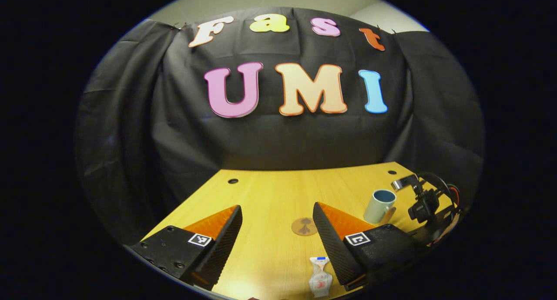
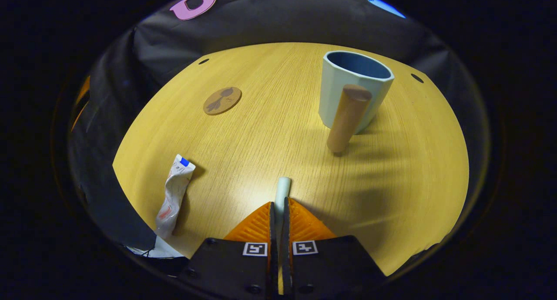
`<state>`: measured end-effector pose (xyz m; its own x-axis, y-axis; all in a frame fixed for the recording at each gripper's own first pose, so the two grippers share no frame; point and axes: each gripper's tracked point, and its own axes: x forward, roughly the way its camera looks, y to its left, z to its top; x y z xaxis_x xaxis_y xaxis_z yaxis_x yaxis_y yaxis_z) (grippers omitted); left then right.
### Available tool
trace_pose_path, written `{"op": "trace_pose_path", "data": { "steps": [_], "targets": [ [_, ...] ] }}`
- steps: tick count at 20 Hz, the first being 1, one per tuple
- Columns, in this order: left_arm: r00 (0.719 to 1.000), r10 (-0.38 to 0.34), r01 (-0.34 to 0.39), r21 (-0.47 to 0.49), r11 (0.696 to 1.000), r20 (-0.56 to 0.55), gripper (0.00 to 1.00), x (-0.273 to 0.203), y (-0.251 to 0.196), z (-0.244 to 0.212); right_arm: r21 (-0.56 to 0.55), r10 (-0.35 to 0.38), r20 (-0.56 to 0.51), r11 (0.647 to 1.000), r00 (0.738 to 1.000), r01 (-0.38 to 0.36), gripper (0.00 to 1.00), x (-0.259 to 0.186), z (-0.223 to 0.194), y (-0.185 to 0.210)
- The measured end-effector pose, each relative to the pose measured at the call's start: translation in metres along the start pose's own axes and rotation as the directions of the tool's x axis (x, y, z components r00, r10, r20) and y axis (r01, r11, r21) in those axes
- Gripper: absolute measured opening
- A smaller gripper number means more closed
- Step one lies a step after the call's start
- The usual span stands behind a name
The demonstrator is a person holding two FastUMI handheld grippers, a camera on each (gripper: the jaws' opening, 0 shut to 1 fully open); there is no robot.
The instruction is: Put the toothbrush and toothpaste on the desktop into the cup, then pick up the cup and place it on the coaster on the desktop.
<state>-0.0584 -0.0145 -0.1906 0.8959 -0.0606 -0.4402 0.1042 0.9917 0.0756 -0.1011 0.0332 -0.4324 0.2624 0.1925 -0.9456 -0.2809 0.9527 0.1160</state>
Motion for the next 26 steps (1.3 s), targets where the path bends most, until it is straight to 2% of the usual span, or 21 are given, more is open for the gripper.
{"op": "trace_pose_path", "data": {
  "steps": [1, 2, 7, 12, 14, 17, 23, 26],
  "targets": [
    [0.999, -0.02, 0.02, 0.001, 1.0, -0.028, 0.95, 0.004, -0.006, -0.012, -0.01, -0.004, 0.009, 1.0, 1.0, 0.004, 0.04, 0.0, 0.0, 0.001],
    [0.997, -0.04, 0.04, 0.0, 0.999, -0.063, 0.95, 0.006, -0.013, -0.023, -0.014, -0.006, 0.015, 1.0, 1.0, 0.006, 0.07, 0.0, 0.001, 0.0],
    [0.979, -0.106, 0.119, 0.063, 0.991, -0.172, 0.95, 0.013, -0.04, -0.067, -0.005, 0.004, 0.028, 1.0, 1.0, -0.004, 0.07, 0.0, 0.0, 0.001],
    [0.933, -0.146, 0.181, 0.078, 0.98, -0.329, 0.98, 0.013, -0.06, -0.123, -0.02, 0.001, 0.044, 1.0, 0.999, 0.0, 0.07, 0.0, 0.001, 0.001],
    [0.917, -0.151, 0.194, 0.082, 0.978, -0.369, 0.96, 0.013, -0.066, -0.138, -0.018, 0.002, 0.048, 1.0, 0.999, -0.001, 0.07, 0.0, 0.0, 0.001],
    [0.882, -0.166, 0.212, 0.057, 0.976, -0.441, 0.96, 0.011, -0.072, -0.163, -0.016, 0.002, 0.057, 1.0, 0.998, -0.001, 0.07, 0.0, 0.0, 0.001],
    [0.818, -0.177, 0.221, 0.014, 0.975, -0.547, 0.96, 0.011, -0.08, -0.2, -0.021, -0.003, 0.074, 1.0, 0.997, 0.004, 0.07, 0.0, 0.0, 0.001],
    [0.801, -0.173, 0.208, -0.004, 0.978, -0.573, 0.89, 0.013, -0.081, -0.208, -0.02, -0.003, 0.082, 1.0, 0.997, 0.004, 0.07, -0.001, 0.0, 0.001]
  ]
}}
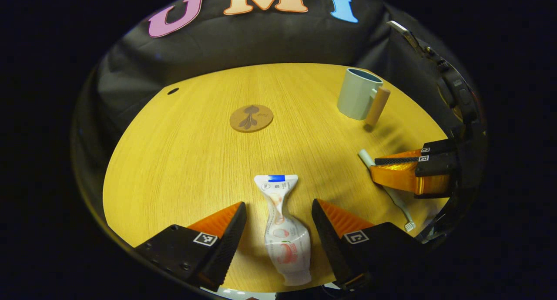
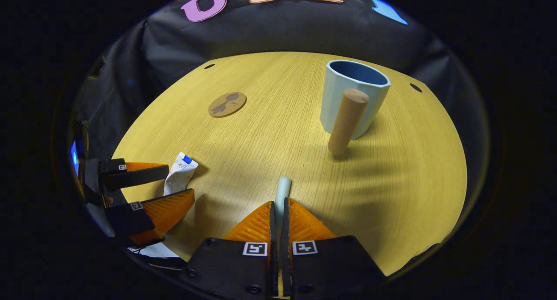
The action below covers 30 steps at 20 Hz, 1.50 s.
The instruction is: Put the toothbrush and toothpaste on the desktop into the cup, then pick up the cup and place it on the coaster on the desktop.
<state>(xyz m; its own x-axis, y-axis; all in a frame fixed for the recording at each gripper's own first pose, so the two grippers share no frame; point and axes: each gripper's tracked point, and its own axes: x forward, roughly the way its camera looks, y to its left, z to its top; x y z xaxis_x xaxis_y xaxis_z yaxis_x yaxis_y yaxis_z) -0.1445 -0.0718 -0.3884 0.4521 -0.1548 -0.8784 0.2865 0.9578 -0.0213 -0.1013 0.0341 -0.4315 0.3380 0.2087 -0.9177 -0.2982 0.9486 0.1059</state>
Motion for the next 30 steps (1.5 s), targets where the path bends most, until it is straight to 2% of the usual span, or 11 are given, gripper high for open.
{"op": "trace_pose_path", "data": {
  "steps": [3, 7, 9, 10, 12, 16, 18, 22, 30],
  "targets": [
    [1.0, -0.002, 0.002, -0.006, 1.0, -0.003, 0.86, 0.002, 0.0, 0.002, -0.006, 0.0, 0.002, 1.0, 1.0, 0.0, 0.07, 0.0, 0.0, 0.0],
    [1.0, -0.022, 0.022, 0.002, 1.0, -0.002, 0.76, 0.005, -0.005, 0.003, -0.007, -0.003, 0.004, 1.0, 1.0, 0.003, 0.07, 0.0, 0.0, 0.0],
    [1.0, -0.025, 0.025, -0.007, 1.0, 0.003, 0.62, 0.005, -0.006, 0.005, -0.002, -0.005, 0.007, 1.0, 1.0, 0.005, 0.07, 0.0, 0.0, 0.001],
    [1.0, -0.027, 0.027, -0.029, 0.999, 0.002, 0.4, 0.004, -0.005, 0.005, 0.002, -0.005, 0.008, 1.0, 1.0, 0.005, 0.07, 0.0, 0.002, 0.003],
    [0.999, -0.037, 0.037, -0.058, 0.998, 0.01, 0.25, 0.006, -0.006, 0.007, 0.016, -0.004, 0.012, 1.0, 1.0, 0.004, 0.07, 0.003, 0.004, 0.007],
    [0.998, -0.066, 0.066, -0.068, 0.995, 0.011, 0.07, 0.007, -0.01, 0.01, 0.041, -0.011, 0.017, 0.999, 1.0, 0.011, 0.07, 0.0, 0.002, 0.005],
    [0.997, -0.073, 0.074, -0.107, 0.992, 0.013, 0.03, 0.008, -0.011, 0.012, 0.039, -0.011, 0.02, 0.999, 1.0, 0.011, 0.07, 0.001, 0.003, 0.005],
    [0.995, -0.1, 0.1, -0.195, 0.976, 0.012, 0.02, 0.006, -0.013, 0.011, 0.063, 0.005, 0.021, 0.998, 1.0, -0.007, 0.06, 0.0, 0.003, 0.006],
    [0.993, -0.113, 0.119, -0.195, 0.974, 0.041, 0.02, -0.01, -0.011, 0.017, 0.105, 0.054, 0.086, 0.992, 0.995, -0.063, 0.06, -0.008, 0.022, 0.01]
  ]
}}
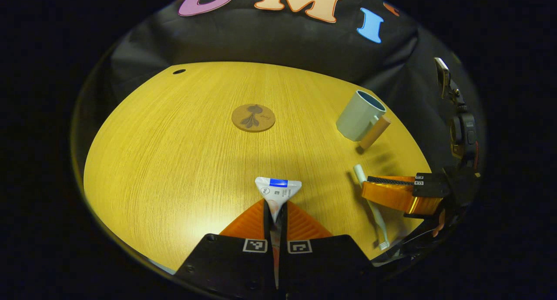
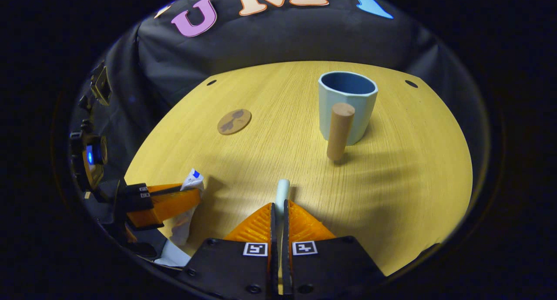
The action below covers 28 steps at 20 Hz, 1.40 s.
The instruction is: Put the toothbrush and toothpaste on the desktop into the cup, then pick up the cup and place it on the coaster on the desktop.
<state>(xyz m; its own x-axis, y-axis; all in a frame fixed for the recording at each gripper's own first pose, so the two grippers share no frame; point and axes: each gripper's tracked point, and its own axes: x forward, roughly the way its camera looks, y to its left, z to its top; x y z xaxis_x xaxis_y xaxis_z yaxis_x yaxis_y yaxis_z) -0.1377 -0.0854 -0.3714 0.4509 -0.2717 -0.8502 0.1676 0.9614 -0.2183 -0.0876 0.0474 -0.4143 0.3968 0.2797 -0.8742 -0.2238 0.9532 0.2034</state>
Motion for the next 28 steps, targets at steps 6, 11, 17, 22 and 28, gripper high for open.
{"op": "trace_pose_path", "data": {
  "steps": [6, 11, 17, 22, 28],
  "targets": [
    [0.999, -0.027, 0.027, 0.035, 0.999, 0.02, 0.02, -0.013, -0.008, 0.008, 0.073, 0.032, 0.103, 0.996, 0.994, -0.04, 0.06, -0.03, 0.047, 0.0],
    [0.998, -0.054, 0.053, 0.032, 0.998, 0.029, 0.02, -0.019, -0.017, 0.014, 0.149, 0.062, 0.234, 0.984, 0.97, -0.099, 0.06, -0.054, 0.107, -0.004],
    [0.997, -0.065, 0.063, 0.042, 0.997, 0.047, 0.02, -0.028, -0.021, 0.021, 0.18, 0.026, 0.363, 0.979, 0.932, -0.097, 0.06, -0.059, 0.171, -0.033],
    [0.996, -0.06, 0.059, 0.024, 0.998, 0.064, 0.02, -0.035, -0.024, 0.025, 0.131, -0.006, 0.473, 0.989, 0.881, -0.064, 0.06, -0.058, 0.22, -0.051],
    [0.996, -0.036, 0.039, -0.033, 0.999, 0.083, 0.02, -0.041, -0.025, 0.029, 0.117, -0.081, 0.592, 0.993, 0.802, 0.013, 0.06, -0.045, 0.267, -0.074]
  ]
}}
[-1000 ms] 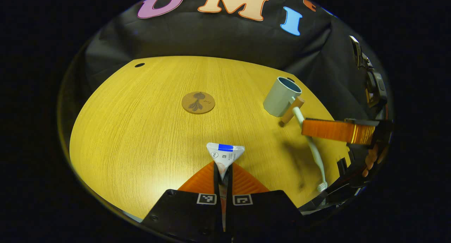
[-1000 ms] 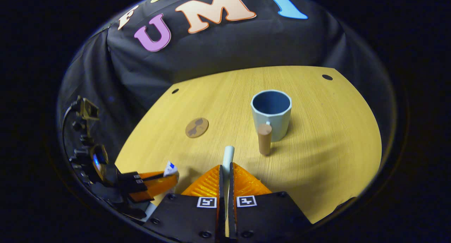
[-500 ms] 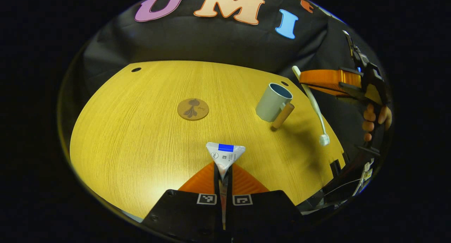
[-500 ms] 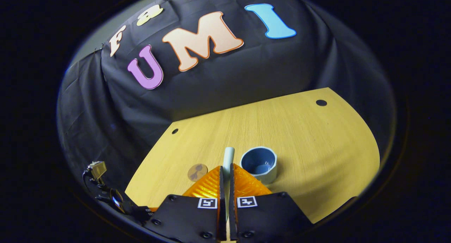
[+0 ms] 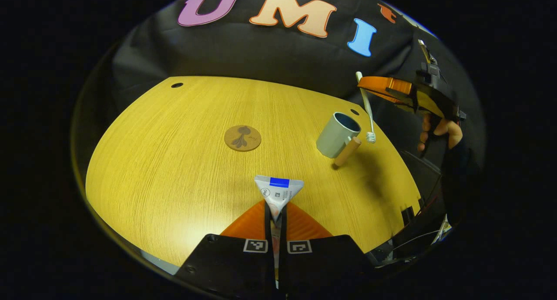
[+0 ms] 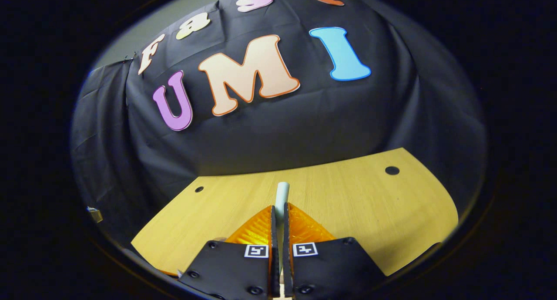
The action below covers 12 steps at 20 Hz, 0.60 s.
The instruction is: Put the toothbrush and toothpaste on the desktop into the cup, then pick up the cup and place it on the coaster on the desktop.
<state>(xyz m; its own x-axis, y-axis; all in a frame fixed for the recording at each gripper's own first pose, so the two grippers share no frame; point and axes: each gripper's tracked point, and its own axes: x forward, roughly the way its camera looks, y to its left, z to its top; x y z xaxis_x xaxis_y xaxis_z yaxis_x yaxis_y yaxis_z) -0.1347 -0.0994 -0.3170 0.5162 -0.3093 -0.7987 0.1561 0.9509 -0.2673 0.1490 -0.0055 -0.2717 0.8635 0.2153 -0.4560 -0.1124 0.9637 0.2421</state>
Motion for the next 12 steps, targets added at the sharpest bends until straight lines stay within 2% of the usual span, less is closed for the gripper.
{"op": "trace_pose_path", "data": {
  "steps": [4, 10, 12],
  "targets": [
    [1.0, 0.015, -0.015, -0.012, 1.0, 0.0, 0.02, -0.004, -0.001, 0.0, -0.029, -0.044, 0.082, 0.998, 0.996, 0.047, 0.06, 0.022, 0.016, -0.01],
    [0.999, 0.032, -0.031, -0.024, 0.999, 0.026, 0.02, -0.011, -0.006, 0.009, -0.113, -0.059, 0.113, 0.991, 0.992, 0.072, 0.08, 0.045, 0.006, -0.012],
    [0.999, 0.028, -0.027, -0.028, 0.999, 0.039, 0.01, -0.011, -0.01, 0.015, -0.133, -0.065, 0.108, 0.988, 0.992, 0.079, 0.06, 0.046, -0.003, -0.012]
  ]
}}
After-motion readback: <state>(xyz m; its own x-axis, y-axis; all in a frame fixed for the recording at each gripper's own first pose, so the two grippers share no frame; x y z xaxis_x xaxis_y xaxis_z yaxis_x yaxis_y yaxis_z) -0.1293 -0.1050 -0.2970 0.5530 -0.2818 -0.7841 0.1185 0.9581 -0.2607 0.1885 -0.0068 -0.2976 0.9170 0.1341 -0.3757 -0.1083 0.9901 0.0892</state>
